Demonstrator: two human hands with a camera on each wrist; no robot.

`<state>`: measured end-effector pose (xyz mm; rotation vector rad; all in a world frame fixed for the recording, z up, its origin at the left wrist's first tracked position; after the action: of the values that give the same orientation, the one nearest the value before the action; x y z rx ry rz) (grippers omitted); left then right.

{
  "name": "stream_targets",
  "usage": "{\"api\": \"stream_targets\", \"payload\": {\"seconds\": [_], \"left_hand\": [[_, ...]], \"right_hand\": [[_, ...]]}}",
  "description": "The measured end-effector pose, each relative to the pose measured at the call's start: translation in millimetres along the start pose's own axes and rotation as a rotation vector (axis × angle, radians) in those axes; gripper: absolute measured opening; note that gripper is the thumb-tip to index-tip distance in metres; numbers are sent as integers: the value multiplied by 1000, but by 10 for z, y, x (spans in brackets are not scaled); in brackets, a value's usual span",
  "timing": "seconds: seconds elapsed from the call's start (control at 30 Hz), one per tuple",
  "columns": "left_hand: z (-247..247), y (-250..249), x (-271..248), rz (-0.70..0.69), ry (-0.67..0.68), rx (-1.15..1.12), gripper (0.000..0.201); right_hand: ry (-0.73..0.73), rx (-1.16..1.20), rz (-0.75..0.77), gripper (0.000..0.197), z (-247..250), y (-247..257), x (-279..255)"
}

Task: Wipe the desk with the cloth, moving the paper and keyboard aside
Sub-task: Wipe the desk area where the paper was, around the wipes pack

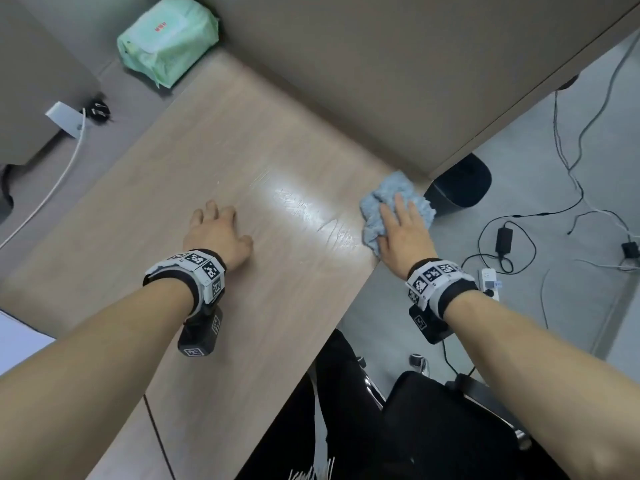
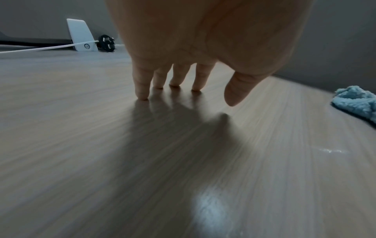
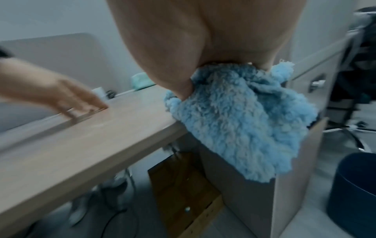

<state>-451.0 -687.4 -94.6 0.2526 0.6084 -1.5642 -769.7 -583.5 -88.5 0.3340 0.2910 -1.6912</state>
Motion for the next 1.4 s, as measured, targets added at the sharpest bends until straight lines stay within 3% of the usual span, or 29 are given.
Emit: {"api": "stream_targets", "payload": {"seconds": [0.13, 0.27, 0.67, 1.0, 1.1, 1.23, 1.33, 1.4], "left_hand": [[2, -9, -25, -4, -1, -6, 65], [24, -20, -50, 1, -17, -12, 58], [280, 17, -12, -2, -41, -63, 40], [170, 130, -36, 8, -32, -87, 54], [128, 121, -52, -4, 14, -84, 63], [87, 118, -70, -13, 44, -104, 72], [98, 138, -94, -35, 51, -162, 74], [150, 187, -115, -45, 37, -269, 70]], "right_hand": [[-43, 1, -132, 63, 74, -223, 374], [-5, -32, -152, 69, 124, -151, 678], [-9, -70, 163, 76, 599, 879, 1798], [-40, -135, 299, 73, 963, 1946, 2770], [3, -194, 360, 76, 921, 2196, 2602], [39, -195, 581, 78, 605, 2374, 1855], [48, -184, 644, 75, 379, 2143, 1342], [58, -182, 580, 73, 380, 1849, 1262]]}}
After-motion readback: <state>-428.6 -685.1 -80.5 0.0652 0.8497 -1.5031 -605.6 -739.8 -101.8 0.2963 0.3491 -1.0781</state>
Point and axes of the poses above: each hand's wrist, its own x-axis towards the middle knuckle, its own z-axis out of the back of the hand, y = z × x, the point moved 4 cm from there along x, towards the middle knuckle, and after that the axes turned 7 degrees about -x, right-handed, at the moved point
